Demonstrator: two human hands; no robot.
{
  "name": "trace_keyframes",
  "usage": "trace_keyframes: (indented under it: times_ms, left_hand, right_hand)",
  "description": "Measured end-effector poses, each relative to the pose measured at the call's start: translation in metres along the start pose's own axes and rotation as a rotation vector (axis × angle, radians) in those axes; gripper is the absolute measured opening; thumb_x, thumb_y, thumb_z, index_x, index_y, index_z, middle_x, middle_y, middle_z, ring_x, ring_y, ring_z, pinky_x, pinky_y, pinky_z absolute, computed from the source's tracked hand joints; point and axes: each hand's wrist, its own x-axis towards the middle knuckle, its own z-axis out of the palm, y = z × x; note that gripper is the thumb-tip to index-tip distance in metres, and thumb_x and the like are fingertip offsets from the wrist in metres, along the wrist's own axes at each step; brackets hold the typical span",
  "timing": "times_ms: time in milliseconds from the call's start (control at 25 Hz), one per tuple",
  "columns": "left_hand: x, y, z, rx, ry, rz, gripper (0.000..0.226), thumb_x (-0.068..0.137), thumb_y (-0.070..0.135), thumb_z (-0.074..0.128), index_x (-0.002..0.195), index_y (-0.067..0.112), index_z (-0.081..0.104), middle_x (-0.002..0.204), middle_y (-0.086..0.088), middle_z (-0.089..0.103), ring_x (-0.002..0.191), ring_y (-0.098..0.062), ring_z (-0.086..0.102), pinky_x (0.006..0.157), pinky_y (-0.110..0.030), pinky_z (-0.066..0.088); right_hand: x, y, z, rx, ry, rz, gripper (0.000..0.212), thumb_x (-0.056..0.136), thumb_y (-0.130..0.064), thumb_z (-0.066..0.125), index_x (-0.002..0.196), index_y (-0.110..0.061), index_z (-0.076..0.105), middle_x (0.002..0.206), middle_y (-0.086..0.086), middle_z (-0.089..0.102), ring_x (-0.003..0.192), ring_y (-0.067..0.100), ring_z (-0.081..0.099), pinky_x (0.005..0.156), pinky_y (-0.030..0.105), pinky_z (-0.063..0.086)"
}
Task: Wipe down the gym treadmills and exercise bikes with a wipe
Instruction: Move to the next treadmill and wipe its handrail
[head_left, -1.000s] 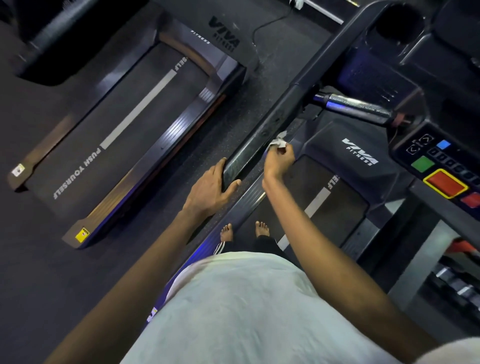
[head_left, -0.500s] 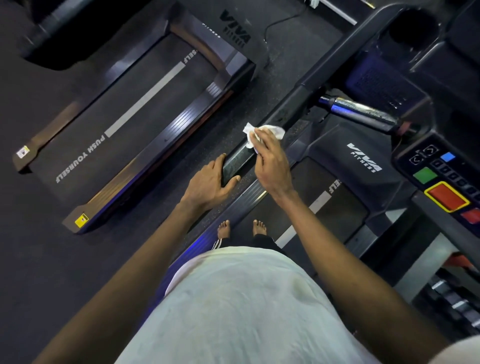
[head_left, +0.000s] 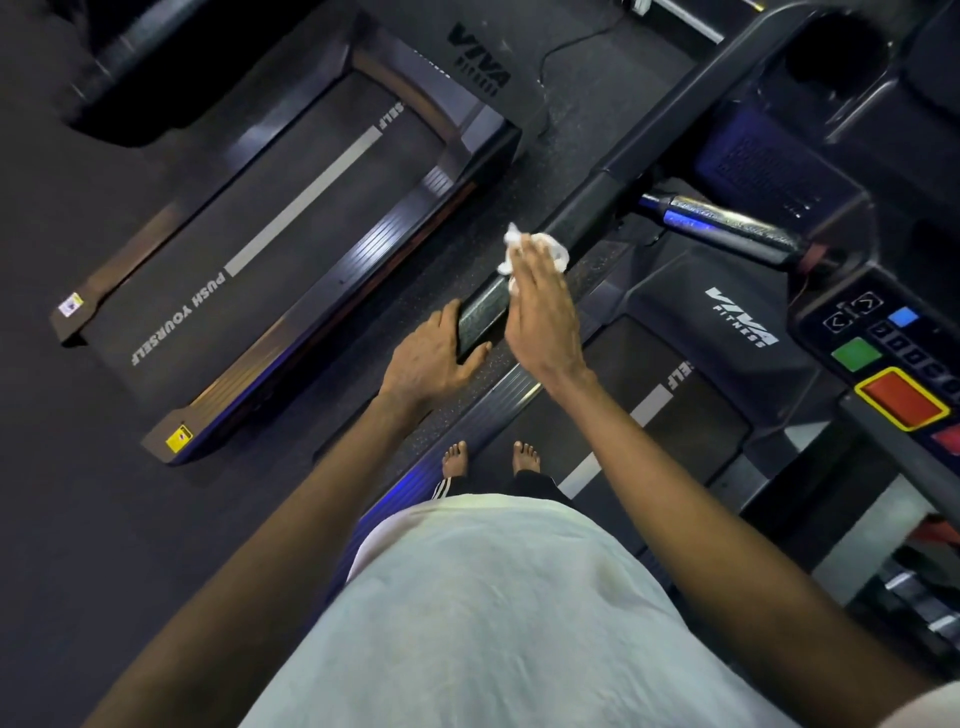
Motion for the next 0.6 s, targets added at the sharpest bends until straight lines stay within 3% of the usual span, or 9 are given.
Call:
trace_keyframes:
  times_ms: [80, 160, 280, 360, 480, 600]
  left_hand:
    - [-0.001, 0.002, -0.001, -0.002, 0.0, 0.008, 0.077, 0.093, 0.063, 0.043, 0.149, 0.014, 0.024, 0.129, -0.009, 0.055, 0.111, -0.024, 0.057, 0.088, -0.039, 0.049]
    - [-0.001, 0.003, -0.001, 0.0, 0.002, 0.01, 0.076, 0.093, 0.065, 0.043, 0.148, 0.015, 0.025, 0.129, -0.009, 0.056, 0.108, -0.024, 0.058, 0.086, -0.039, 0.05]
    - [0.0, 0.001, -0.003, -0.003, -0.007, -0.001, 0.076, 0.092, 0.066, 0.043, 0.147, 0.017, 0.026, 0.126, -0.008, 0.057, 0.104, -0.022, 0.059, 0.083, -0.037, 0.051]
    - [0.0, 0.002, -0.002, -0.002, 0.0, 0.007, 0.076, 0.092, 0.066, 0.043, 0.147, 0.017, 0.026, 0.124, -0.008, 0.057, 0.102, -0.021, 0.059, 0.08, -0.035, 0.051]
    - [-0.001, 0.0, 0.0, 0.002, 0.012, 0.009, 0.076, 0.092, 0.067, 0.042, 0.147, 0.017, 0.026, 0.124, -0.007, 0.057, 0.102, -0.021, 0.059, 0.077, -0.031, 0.047]
    - [0.0, 0.0, 0.0, 0.009, 0.008, -0.009, 0.078, 0.091, 0.07, 0.04, 0.147, 0.017, 0.026, 0.127, -0.007, 0.056, 0.103, -0.021, 0.059, 0.08, -0.035, 0.05]
  right_hand:
    - [-0.014, -0.002, 0.006, 0.028, -0.044, -0.004, 0.055, 0.106, -0.028, 0.022, 0.157, -0.01, 0.01, 0.165, 0.007, 0.007, 0.152, 0.018, 0.0, 0.124, 0.04, 0.008]
    - [-0.013, -0.001, 0.007, 0.175, -0.062, 0.132, 0.06, 0.106, -0.039, 0.017, 0.156, -0.015, -0.007, 0.164, 0.003, -0.011, 0.151, 0.015, -0.012, 0.124, 0.04, 0.0]
    - [-0.006, -0.016, 0.006, 0.413, -0.059, 0.3, 0.065, 0.105, -0.046, 0.016, 0.153, -0.019, -0.019, 0.16, 0.0, -0.027, 0.15, 0.016, -0.015, 0.124, 0.044, 0.01]
    - [-0.011, -0.025, 0.005, 0.554, -0.082, 0.375, 0.066, 0.105, -0.046, 0.018, 0.152, -0.02, -0.021, 0.16, -0.001, -0.027, 0.151, 0.018, -0.009, 0.122, 0.04, 0.014]
    - [-0.009, -0.019, 0.002, 0.757, -0.102, 0.483, 0.067, 0.106, -0.044, 0.021, 0.154, -0.014, -0.015, 0.162, 0.003, -0.021, 0.15, 0.014, -0.013, 0.124, 0.037, -0.001]
    - [0.01, -0.011, -0.001, 0.866, -0.097, 0.614, 0.071, 0.105, -0.049, 0.021, 0.154, -0.013, -0.016, 0.161, 0.004, -0.022, 0.15, 0.015, -0.014, 0.124, 0.042, -0.002]
